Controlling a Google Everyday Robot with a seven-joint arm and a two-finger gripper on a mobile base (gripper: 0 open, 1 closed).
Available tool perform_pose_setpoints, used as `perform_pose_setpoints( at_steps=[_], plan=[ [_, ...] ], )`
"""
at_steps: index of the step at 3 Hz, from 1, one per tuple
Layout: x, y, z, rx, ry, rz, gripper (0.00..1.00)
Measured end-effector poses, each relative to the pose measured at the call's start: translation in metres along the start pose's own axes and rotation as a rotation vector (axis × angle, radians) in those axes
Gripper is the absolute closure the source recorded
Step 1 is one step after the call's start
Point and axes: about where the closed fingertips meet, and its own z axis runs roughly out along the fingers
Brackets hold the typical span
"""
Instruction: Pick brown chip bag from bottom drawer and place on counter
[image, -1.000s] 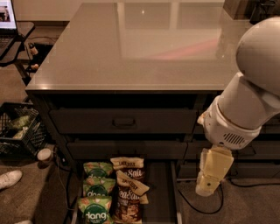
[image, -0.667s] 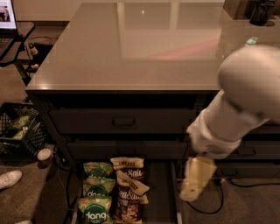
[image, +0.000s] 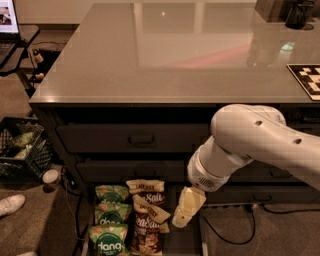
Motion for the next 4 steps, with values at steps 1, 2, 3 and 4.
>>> perform_pose_setpoints(
  at_steps=[1,2,3,4],
  plan=[
    [0.0,0.0,0.0,-0.001,0.001,0.0,0.0],
    [-0.001,0.011,0.024,-0.036,-0.035,0.005,0.0],
    [0.005,0.03,0.085,-0.076,-0.044,0.044,0.0],
    [0.01,0.026,0.138,-0.048,-0.053,0.116,0.0]
  ],
)
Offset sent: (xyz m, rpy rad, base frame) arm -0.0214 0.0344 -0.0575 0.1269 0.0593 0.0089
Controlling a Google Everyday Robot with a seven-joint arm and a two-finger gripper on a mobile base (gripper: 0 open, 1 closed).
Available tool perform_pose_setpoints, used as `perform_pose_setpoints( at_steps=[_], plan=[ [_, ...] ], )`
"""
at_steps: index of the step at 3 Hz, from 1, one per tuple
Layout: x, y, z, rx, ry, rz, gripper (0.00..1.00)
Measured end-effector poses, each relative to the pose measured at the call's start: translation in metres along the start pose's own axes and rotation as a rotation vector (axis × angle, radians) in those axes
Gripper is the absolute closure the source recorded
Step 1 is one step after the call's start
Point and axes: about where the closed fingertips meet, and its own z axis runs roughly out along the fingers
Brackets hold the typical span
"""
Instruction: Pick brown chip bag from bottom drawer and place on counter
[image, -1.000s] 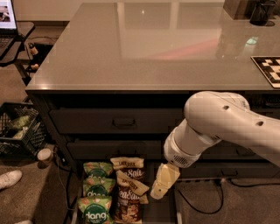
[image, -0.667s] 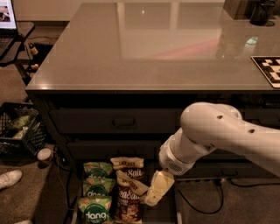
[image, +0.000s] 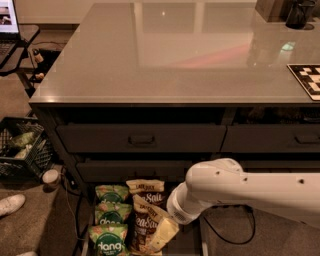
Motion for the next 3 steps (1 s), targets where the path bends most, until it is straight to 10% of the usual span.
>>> perform_pose_setpoints(
  at_steps=[3],
  plan=[
    [-0.012,-0.022,0.06,0.001,-0.094,0.051,0.0]
  ],
)
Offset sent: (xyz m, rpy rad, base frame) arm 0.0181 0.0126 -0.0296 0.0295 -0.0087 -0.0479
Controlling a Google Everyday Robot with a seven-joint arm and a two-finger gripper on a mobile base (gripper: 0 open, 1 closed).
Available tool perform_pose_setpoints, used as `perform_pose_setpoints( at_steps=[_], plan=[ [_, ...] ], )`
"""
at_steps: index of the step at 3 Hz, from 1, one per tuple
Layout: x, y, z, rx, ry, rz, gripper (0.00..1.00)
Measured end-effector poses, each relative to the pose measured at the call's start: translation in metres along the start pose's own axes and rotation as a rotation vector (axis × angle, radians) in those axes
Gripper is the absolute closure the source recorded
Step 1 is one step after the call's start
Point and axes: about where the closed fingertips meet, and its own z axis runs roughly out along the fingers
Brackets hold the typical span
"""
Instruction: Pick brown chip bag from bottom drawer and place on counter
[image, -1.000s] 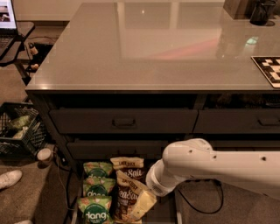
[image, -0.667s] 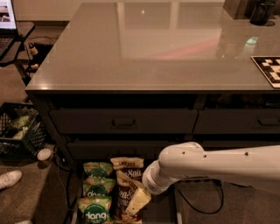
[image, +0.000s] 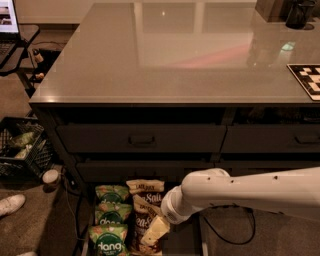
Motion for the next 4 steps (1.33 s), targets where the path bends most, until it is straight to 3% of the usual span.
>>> perform_pose_setpoints(
  at_steps=[2,4],
  plan=[
    [-0.005,-0.051,0.08,0.049,-0.097,0.035,0.0],
    [0.007,-0.086,0.134,0.067,-0.116,0.099,0.0]
  ],
)
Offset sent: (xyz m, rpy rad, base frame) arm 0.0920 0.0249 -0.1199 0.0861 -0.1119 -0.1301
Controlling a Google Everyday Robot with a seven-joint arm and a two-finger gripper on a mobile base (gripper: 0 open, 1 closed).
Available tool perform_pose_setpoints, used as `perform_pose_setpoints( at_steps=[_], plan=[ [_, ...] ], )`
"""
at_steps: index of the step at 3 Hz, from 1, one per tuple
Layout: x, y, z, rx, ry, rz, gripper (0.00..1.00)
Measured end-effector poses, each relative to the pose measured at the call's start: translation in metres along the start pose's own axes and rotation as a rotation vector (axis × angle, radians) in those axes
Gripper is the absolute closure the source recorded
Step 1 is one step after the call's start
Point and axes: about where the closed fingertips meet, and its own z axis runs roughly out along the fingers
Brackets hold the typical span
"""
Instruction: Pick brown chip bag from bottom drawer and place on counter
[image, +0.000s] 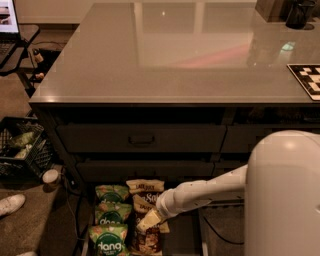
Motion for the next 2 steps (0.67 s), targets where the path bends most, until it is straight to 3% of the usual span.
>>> perform_pose_setpoints(
  at_steps=[2],
  plan=[
    [0.015,-0.013,0.045,-0.029,0.028,0.036,0.0]
  ],
)
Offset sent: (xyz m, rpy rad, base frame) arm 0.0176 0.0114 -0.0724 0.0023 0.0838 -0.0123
